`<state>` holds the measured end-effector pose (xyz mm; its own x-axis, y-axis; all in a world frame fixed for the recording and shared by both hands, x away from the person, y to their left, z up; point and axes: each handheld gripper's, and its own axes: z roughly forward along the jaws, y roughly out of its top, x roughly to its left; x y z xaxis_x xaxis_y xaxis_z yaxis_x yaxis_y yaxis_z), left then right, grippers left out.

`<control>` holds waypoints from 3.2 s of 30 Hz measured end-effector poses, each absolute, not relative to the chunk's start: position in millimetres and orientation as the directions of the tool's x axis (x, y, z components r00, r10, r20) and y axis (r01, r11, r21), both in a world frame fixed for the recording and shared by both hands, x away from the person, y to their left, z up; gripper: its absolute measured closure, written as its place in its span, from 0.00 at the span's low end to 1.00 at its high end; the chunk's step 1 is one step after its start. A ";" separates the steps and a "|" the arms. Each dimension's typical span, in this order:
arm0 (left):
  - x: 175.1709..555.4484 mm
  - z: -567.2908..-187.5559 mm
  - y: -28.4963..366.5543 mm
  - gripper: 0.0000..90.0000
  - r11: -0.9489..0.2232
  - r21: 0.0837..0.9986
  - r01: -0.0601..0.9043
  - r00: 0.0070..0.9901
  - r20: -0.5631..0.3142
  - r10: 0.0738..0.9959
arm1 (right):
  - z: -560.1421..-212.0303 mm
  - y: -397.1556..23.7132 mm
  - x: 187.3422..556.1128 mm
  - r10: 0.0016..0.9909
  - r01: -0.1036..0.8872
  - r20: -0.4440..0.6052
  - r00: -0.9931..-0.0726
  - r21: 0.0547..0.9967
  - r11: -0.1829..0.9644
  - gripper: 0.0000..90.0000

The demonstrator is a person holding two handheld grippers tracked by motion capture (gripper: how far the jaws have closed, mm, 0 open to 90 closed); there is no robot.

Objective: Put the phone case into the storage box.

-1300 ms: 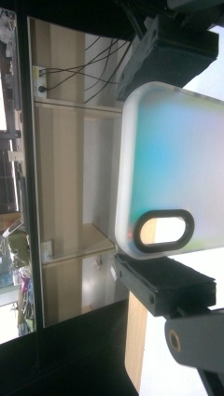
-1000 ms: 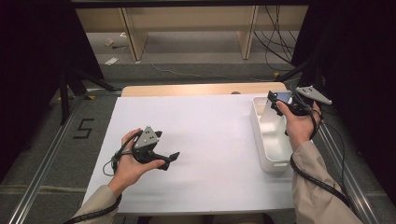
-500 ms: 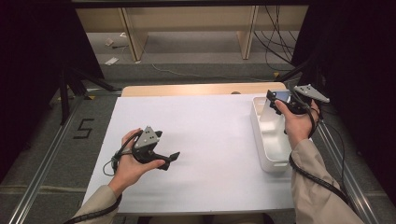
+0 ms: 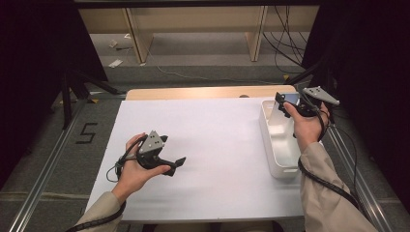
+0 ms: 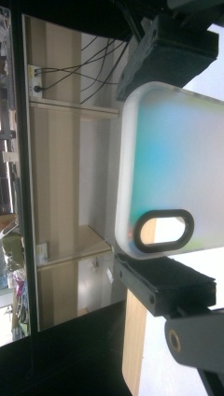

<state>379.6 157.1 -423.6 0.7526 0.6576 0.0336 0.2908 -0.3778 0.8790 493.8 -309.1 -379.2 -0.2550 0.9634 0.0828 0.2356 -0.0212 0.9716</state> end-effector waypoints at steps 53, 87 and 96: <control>379.9 -423.3 157.8 0.01 -0.371 0.882 0.291 0.751 0.030 0.659 | -387.1 -303.8 517.5 0.968 0.276 0.074 -0.241 0.961 -0.005 0.21; 379.9 -423.0 157.7 0.01 -0.373 0.881 0.290 0.751 0.032 0.659 | -386.4 -298.7 529.7 0.970 0.289 0.059 -0.237 0.957 0.012 0.21; 379.9 -423.4 157.5 0.01 -0.374 0.880 0.292 0.752 0.030 0.659 | -386.9 -298.4 531.7 0.970 0.295 0.062 -0.233 0.956 0.010 0.21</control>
